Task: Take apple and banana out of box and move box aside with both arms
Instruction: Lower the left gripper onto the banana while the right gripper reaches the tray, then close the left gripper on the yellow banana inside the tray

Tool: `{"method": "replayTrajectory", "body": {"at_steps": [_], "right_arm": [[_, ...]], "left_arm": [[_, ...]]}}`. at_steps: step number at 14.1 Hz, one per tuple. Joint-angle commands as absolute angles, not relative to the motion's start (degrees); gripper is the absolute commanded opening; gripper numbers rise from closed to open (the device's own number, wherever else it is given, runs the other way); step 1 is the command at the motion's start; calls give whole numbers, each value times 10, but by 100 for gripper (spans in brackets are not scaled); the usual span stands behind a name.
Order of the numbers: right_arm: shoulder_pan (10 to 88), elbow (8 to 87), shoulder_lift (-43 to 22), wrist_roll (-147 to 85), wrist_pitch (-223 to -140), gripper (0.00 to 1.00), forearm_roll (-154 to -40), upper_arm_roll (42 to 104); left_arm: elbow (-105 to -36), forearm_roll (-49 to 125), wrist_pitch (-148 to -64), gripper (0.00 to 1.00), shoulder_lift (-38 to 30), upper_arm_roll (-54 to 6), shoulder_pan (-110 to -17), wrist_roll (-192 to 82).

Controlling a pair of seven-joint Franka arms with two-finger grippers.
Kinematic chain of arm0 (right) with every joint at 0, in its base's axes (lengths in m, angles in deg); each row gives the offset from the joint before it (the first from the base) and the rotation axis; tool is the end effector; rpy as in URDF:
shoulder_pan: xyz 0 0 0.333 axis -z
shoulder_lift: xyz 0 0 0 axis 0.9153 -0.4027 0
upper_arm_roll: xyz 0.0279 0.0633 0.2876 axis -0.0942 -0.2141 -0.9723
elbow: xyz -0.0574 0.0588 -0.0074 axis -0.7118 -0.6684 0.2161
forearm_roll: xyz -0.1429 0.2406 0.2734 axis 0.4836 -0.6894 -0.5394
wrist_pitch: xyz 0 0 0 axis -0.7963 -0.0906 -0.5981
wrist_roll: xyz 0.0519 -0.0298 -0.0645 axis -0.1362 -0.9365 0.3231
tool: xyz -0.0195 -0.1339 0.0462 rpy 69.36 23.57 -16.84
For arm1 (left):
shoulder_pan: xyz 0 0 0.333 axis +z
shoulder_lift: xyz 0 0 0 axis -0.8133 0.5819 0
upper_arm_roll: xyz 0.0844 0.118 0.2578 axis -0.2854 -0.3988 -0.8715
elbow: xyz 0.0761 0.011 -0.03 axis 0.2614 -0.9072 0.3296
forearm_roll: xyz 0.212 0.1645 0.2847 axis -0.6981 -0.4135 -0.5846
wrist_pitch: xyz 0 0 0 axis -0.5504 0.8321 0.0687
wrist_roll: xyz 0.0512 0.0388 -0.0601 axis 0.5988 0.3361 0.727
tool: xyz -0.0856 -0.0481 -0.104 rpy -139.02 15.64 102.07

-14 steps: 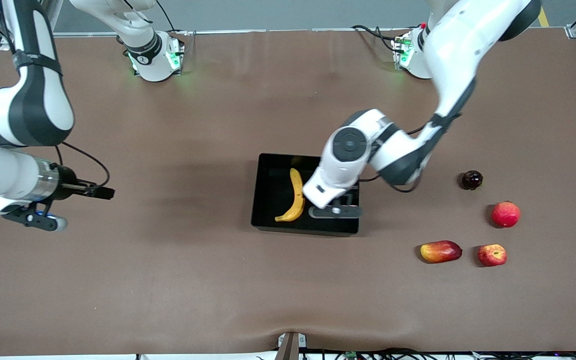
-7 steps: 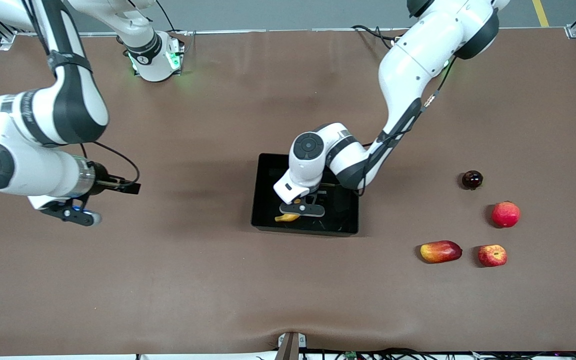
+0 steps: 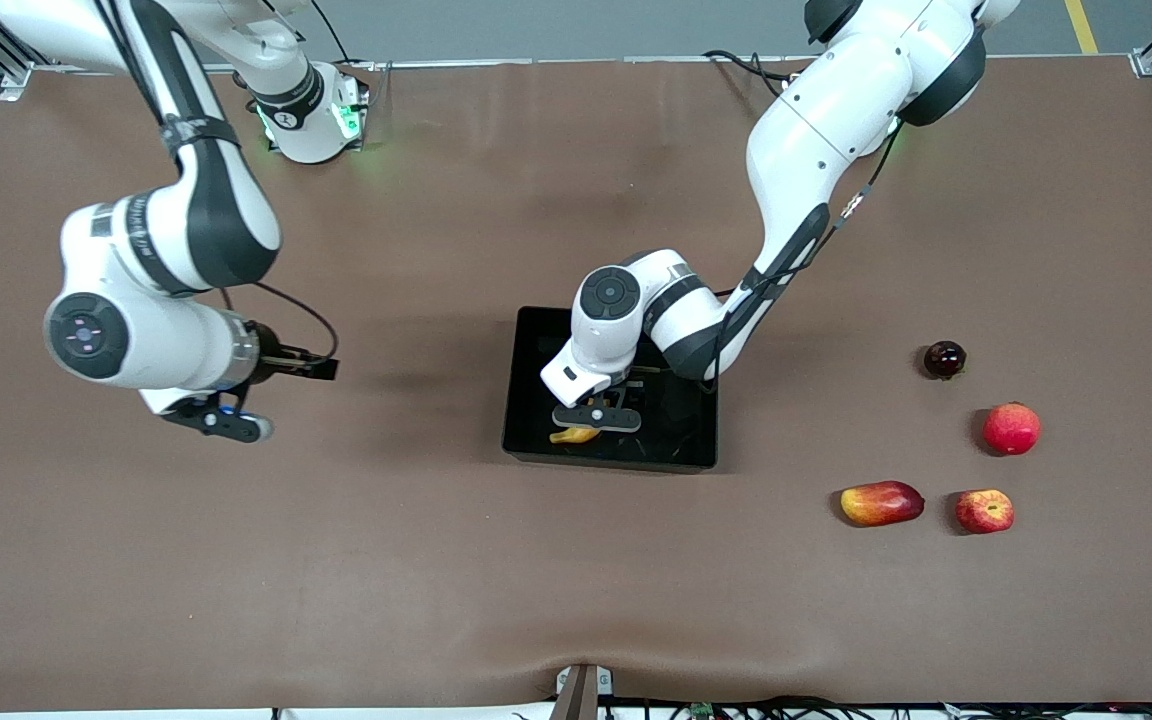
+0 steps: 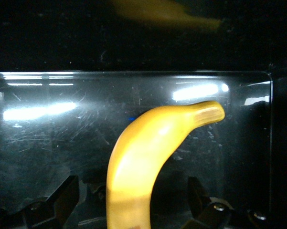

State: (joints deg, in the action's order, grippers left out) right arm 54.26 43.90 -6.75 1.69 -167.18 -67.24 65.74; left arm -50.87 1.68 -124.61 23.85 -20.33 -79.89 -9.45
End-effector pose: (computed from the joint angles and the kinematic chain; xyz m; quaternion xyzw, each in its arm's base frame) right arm 0.5902 0.1591 0.3333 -0.9805 0.1378 0.1388 0.0165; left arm 0.5364 -0.4908 0.1362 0.9969 -0.0436 0.0585 0.0280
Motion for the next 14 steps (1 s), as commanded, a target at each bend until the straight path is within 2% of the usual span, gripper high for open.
{"method": "replayTrajectory", "body": {"at_steps": [1,3,6,14], "right_arm": [[514,456,-66,45,-1707,100,-687,660],[504,463,-77,44,-1737,100,-741,660],[480,463,-88,44,-1772,100,-751,660],[479,464,-91,44,-1772,100,-751,661]], "left_arm": [[-492,2,-1258,100,253,-207,-804,-83],[-492,0,-1266,100,254,-207,-803,-85],[-493,-2,-1266,100,252,-207,-803,-91],[-494,-6,-1265,100,247,-207,-802,-103]]}}
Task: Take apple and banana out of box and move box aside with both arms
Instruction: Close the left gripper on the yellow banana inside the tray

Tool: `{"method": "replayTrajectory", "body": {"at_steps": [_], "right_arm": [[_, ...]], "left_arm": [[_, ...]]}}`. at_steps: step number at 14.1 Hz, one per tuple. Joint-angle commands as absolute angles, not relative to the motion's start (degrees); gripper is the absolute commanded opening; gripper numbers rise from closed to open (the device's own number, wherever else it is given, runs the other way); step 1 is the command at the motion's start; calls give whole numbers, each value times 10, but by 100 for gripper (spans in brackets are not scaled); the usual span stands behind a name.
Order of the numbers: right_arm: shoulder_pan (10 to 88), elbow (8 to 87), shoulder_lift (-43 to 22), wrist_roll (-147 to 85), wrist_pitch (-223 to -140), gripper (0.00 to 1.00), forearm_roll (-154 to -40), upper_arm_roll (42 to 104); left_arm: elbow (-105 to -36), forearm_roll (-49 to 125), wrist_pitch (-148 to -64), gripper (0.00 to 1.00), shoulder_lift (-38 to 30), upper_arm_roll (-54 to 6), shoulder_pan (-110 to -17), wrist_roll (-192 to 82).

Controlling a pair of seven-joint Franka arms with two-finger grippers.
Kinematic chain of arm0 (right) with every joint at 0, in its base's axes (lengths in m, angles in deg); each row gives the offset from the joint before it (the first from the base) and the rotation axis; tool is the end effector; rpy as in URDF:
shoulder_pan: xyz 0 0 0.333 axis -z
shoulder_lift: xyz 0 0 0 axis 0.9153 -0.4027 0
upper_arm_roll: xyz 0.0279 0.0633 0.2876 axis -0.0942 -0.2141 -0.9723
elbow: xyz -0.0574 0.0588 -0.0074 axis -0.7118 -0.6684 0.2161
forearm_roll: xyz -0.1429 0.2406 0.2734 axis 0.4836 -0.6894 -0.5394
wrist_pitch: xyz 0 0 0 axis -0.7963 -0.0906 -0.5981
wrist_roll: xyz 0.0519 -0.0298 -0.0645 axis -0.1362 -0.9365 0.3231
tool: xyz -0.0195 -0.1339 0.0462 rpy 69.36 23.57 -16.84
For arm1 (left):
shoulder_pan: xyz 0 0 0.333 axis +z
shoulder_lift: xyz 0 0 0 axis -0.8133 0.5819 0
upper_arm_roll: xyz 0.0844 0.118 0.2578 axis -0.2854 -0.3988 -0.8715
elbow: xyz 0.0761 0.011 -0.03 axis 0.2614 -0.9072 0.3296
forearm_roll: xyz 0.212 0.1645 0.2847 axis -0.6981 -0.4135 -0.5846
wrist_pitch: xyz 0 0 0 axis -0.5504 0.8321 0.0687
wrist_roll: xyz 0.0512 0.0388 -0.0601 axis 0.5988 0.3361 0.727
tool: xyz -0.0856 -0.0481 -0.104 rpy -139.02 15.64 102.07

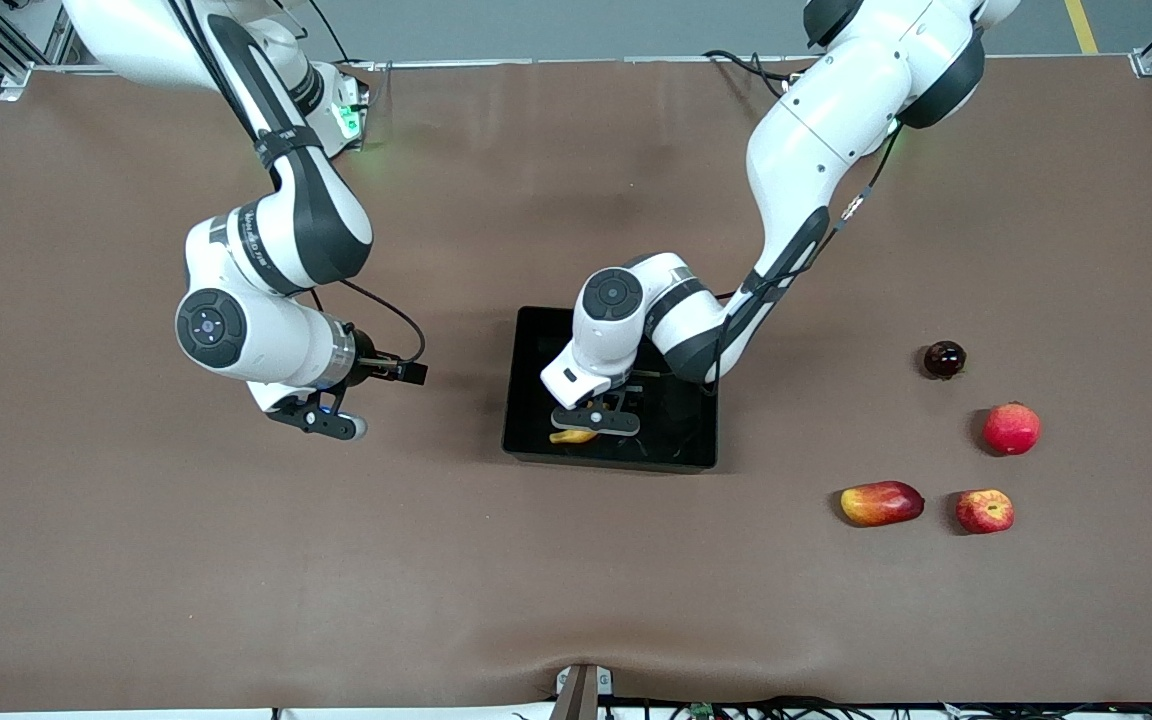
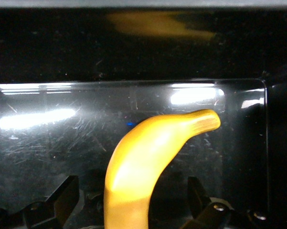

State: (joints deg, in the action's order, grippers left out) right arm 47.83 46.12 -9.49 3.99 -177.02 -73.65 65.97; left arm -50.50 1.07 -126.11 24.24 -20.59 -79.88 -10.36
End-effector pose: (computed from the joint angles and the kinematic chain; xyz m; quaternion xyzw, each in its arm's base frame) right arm 0.5826 0.2360 0.2983 -0.9810 0.1361 0.1209 0.0668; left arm 0.5411 -0.4914 0.1361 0.9956 -0.0532 0.0697 0.0344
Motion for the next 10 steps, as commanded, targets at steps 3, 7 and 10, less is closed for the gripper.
{"method": "replayTrajectory", "body": {"at_steps": [3,7,10], "right_arm": [[480,463,-91,43,-1772,100,-751,661],[481,463,-91,43,-1771,100,-751,661],[481,463,-91,43,-1770,100,-751,661]], "left_arm": [[-494,-7,-1265,100,247,-208,-802,-103],[-494,-8,-1259,100,245,-212,-803,-103],[-494,-8,-1259,100,245,-212,-804,-102]]}}
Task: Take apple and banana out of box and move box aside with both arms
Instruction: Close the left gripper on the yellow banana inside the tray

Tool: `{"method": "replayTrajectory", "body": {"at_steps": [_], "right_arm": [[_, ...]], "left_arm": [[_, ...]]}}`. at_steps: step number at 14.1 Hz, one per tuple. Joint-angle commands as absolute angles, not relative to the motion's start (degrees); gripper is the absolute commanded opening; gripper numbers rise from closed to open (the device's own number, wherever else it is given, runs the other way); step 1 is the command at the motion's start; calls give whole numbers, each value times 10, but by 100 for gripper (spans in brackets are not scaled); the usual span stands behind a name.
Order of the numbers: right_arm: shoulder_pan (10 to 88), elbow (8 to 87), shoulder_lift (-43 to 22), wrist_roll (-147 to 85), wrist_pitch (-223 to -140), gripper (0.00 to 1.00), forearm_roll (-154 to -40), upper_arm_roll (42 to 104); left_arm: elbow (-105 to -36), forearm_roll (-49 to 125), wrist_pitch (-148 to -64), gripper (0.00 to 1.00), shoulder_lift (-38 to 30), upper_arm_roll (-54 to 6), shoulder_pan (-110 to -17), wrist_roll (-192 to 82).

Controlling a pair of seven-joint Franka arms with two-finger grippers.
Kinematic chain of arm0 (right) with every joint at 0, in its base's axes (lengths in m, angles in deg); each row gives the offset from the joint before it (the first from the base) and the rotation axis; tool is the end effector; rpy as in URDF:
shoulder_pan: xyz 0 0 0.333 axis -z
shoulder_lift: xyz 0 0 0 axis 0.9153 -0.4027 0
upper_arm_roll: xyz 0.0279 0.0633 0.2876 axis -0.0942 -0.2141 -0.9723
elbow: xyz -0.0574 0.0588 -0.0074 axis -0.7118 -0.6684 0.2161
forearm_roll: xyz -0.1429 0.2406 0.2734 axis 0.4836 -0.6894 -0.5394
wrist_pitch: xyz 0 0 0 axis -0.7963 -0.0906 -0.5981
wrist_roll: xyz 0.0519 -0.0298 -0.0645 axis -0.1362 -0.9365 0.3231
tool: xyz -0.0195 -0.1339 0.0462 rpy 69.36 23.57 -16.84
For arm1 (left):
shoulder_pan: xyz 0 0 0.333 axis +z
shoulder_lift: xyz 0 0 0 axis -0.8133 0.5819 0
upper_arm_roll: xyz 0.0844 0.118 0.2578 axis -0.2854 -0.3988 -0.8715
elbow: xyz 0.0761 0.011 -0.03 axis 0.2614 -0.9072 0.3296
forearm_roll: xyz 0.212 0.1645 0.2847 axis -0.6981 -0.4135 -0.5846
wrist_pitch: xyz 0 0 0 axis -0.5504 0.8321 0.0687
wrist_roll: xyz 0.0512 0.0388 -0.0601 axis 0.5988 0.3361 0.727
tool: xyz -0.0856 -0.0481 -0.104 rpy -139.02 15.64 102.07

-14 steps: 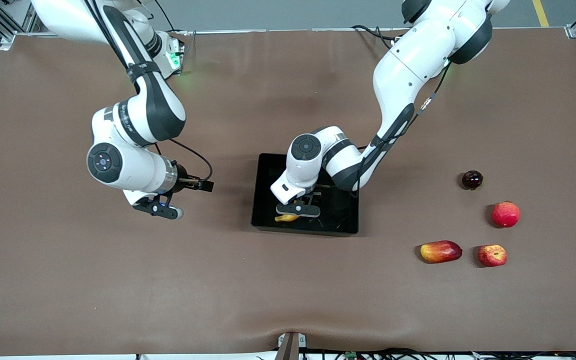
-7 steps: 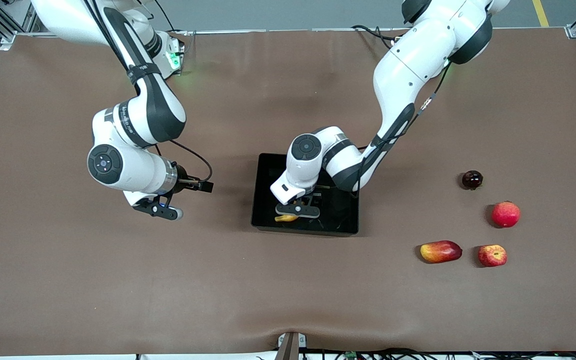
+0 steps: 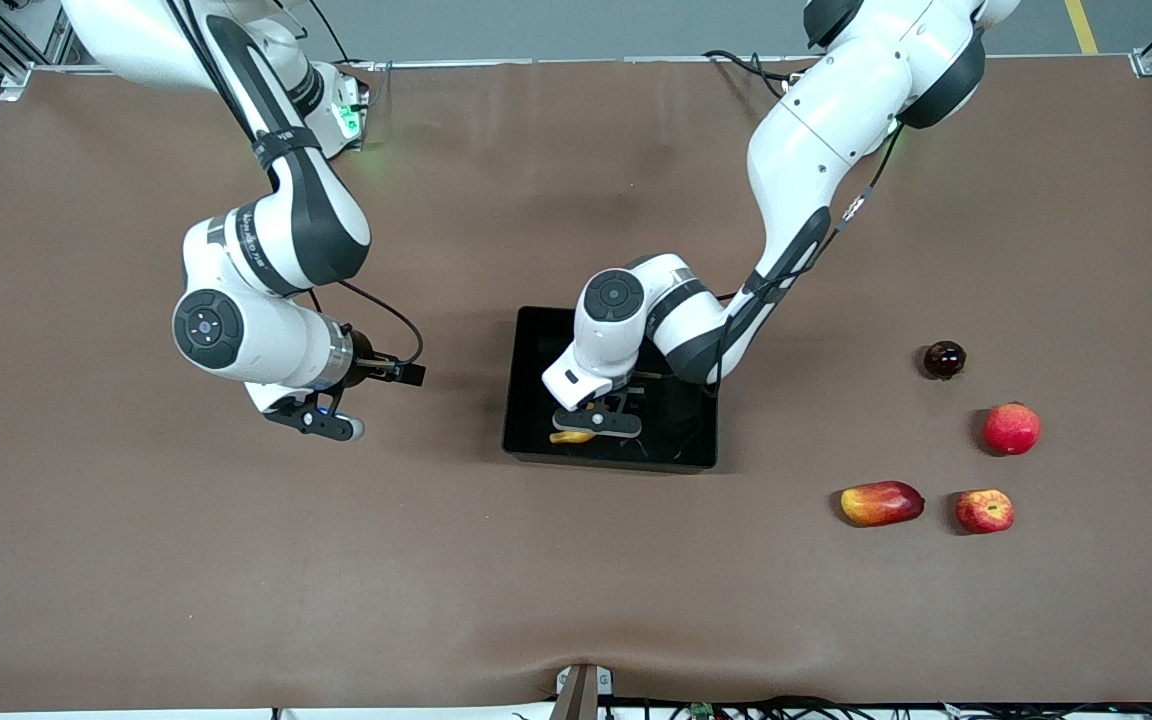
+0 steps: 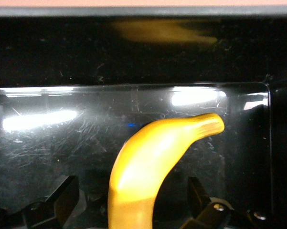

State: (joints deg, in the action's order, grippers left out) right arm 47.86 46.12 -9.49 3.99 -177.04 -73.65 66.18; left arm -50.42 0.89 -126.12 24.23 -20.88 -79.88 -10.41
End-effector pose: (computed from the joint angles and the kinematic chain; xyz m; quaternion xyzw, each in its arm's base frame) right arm 0.5836 0.2337 0.2982 -0.9808 0.1381 0.1202 0.0665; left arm 0.5435 -0.4892 0.1360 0.9955 -0.0532 0.0721 0.0321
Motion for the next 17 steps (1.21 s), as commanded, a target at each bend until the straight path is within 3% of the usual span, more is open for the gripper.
{"method": "replayTrajectory", "body": {"at_steps": [1,3,4,5,7,8,12,17], "right_arm": [[482,463,-91,43,-1770,100,-751,661],[482,463,-91,43,-1770,100,-751,661],[482,463,-91,43,-1770,100,-751,661],[482,463,-91,43,-1770,100,-751,661],[482,463,-91,43,-1770,100,-751,661],[482,463,-90,43,-1770,100,-751,662],[482,463,-91,43,-1770,100,-752,662],[479,461,-91,45,-1775,100,-753,661]], "left_arm": [[-494,-7,-1259,100,246,-212,-804,-101],[-494,-5,-1259,100,249,-212,-804,-101],[-495,-5,-1259,89,251,-212,-804,-99],[-495,-4,-1259,71,252,-212,-805,-97],[-495,-5,-1259,9,247,-212,-805,-98],[-495,-6,-1259,0,243,-211,-803,-99],[-494,-7,-1250,0,227,-212,-797,-102],[-492,0,-1165,0,186,-205,-793,-103]]}}
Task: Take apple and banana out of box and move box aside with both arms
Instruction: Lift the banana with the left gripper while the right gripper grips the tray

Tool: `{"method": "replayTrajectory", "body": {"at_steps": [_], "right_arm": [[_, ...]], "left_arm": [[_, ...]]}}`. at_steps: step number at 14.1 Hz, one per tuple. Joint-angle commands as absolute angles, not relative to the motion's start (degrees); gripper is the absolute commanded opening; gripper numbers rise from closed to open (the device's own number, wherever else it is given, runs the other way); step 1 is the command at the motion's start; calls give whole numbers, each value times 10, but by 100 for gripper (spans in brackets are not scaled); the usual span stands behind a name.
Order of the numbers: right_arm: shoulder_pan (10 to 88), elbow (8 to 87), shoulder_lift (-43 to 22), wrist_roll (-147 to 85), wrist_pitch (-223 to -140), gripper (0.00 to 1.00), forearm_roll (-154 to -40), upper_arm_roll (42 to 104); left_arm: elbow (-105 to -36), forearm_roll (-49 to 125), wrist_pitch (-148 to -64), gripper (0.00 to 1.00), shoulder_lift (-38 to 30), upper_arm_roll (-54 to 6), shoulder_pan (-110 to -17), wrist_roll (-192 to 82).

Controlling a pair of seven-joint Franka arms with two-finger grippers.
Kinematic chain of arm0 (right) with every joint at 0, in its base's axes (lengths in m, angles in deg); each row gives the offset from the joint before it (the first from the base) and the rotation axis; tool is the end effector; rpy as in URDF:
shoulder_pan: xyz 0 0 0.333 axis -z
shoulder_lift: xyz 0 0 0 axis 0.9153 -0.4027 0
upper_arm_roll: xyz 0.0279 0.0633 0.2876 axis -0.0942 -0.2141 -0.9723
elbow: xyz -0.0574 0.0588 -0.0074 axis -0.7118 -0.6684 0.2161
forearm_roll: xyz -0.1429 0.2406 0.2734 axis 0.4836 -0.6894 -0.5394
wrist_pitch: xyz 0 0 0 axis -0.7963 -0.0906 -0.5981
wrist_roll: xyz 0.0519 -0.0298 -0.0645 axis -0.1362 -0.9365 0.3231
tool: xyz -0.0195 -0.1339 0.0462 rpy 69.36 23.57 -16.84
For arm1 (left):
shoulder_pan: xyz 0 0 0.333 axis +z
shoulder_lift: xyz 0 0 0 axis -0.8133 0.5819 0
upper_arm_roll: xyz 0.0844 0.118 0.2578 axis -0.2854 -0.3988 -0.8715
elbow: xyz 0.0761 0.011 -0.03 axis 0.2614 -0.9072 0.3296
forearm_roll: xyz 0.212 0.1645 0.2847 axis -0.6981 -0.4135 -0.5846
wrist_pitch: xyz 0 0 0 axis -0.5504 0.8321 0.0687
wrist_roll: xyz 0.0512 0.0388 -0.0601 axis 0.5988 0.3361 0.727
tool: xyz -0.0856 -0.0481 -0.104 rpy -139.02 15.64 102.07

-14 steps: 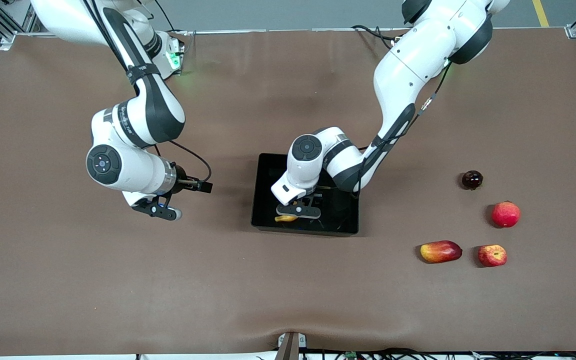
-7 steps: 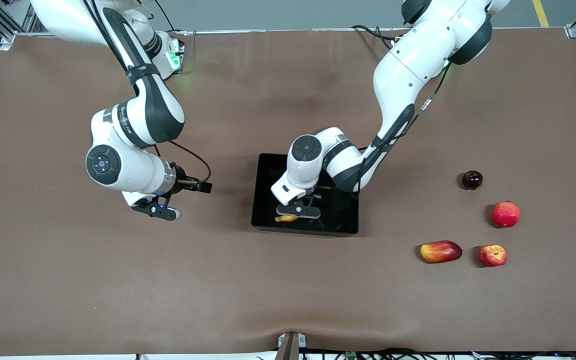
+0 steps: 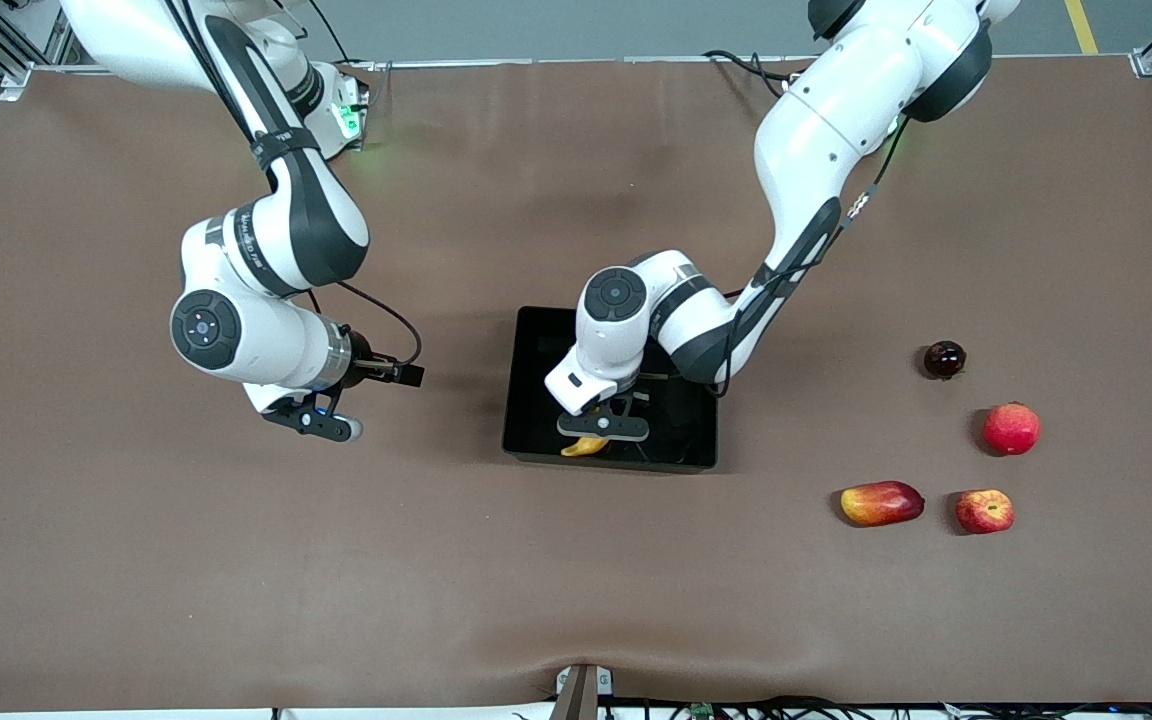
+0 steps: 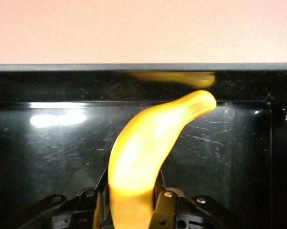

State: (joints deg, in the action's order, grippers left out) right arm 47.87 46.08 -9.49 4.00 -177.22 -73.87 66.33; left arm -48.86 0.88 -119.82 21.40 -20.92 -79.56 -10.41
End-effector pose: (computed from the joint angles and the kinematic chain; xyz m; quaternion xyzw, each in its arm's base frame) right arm 0.5848 0.2326 0.2988 -0.9805 0.1404 0.1189 0.0685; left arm 0.5560 -0.4795 0.1711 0.9964 -0.0431 0.0730 0.0043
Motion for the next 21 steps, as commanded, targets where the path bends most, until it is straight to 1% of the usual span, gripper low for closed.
{"method": "replayTrajectory", "body": {"at_steps": [1,4,6,8,10,12,13,14,15,16,17,19,21], "right_arm": [[475,459,-91,45,-1777,100,-754,661],[446,459,-109,76,-1822,100,-755,661],[423,458,-127,98,-1858,100,-755,661],[404,457,-149,102,-1904,100,-754,661],[381,448,-179,120,-1957,100,-755,661],[352,408,-218,165,-1978,100,-752,662],[340,393,-235,166,-1979,82,-745,662],[330,391,-243,163,-1987,51,-742,663],[327,395,-247,163,-2011,27,-732,664],[327,403,-250,163,-2029,9,-723,664],[327,405,-252,163,-2033,0,-720,664],[330,405,-251,163,-2029,0,-720,664],[335,404,-247,162,-2027,0,-720,664]], "left_arm": [[-492,1,-1162,0,175,-206,-788,-108],[-495,12,-1135,0,126,-191,-730,-142],[-503,38,-1107,0,96,-172,-660,-210],[-548,58,-1094,0,69,-150,-564,-283],[-573,57,-1094,0,69,-127,-482,-353],[-604,54,-1095,0,59,-126,-423,-418],[-628,50,-1098,0,49,-126,-401,-429],[-653,47,-1100,0,35,-126,-385,-430],[-679,40,-1101,0,19,-127,-378,-430],[-704,34,-1101,0,2,-128,-368,-424],[-731,32,-1108,0,-10,-127,-349,-417],[-798,32,-1151,0,-47,-130,-337,-356],[-830,32,-1162,0,-59,-130,-321,-279]]}}
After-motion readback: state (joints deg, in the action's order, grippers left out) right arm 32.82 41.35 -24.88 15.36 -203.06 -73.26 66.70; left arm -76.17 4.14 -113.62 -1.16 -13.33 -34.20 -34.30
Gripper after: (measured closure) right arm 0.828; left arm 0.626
